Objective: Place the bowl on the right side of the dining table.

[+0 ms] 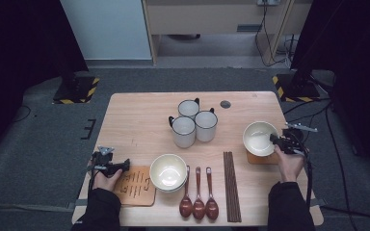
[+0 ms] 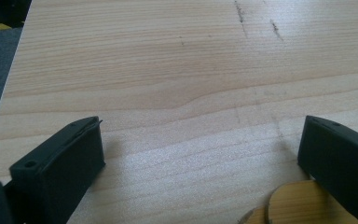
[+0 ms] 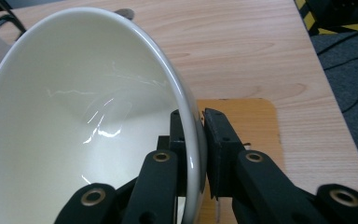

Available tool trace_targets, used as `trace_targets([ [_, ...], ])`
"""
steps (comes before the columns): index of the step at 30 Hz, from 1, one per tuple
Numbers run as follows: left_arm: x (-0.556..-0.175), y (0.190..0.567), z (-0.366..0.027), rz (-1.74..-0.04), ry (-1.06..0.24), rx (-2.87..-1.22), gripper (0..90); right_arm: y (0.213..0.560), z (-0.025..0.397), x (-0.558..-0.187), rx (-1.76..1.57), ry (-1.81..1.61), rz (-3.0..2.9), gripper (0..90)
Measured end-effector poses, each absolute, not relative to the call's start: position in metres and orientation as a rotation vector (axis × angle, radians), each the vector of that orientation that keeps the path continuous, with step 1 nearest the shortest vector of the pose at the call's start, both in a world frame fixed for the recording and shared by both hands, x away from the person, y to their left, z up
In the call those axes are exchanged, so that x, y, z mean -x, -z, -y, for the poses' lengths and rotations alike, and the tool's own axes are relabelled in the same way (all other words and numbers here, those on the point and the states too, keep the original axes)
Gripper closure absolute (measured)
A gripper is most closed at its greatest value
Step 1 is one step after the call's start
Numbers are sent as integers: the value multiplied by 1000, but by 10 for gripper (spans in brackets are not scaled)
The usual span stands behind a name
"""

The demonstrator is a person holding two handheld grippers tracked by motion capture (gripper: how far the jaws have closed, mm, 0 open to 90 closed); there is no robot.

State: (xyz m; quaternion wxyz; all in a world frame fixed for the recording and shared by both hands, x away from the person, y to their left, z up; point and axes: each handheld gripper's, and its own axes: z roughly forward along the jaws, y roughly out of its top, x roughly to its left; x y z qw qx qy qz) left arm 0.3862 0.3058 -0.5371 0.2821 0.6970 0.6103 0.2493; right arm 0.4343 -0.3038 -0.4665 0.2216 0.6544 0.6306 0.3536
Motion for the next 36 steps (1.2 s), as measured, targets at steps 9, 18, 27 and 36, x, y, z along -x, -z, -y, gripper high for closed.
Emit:
trace_targets([
  [9,-386,537,-306,-1635,-668,-1867,0,475,312,-442,-1844,-937,-1752,823],
  [18,-386,537,-306,-1635,-668,-1867,0,482,312,-447,-1872,-909,-1785,823],
  [27,-386,537,-306,-1635,-668,-1867,0,485,312,-448,-1891,-885,-1792,822],
  [36,-386,537,-306,-1635,-668,-1867,0,488,315,-448,-1901,-849,-1784,824],
])
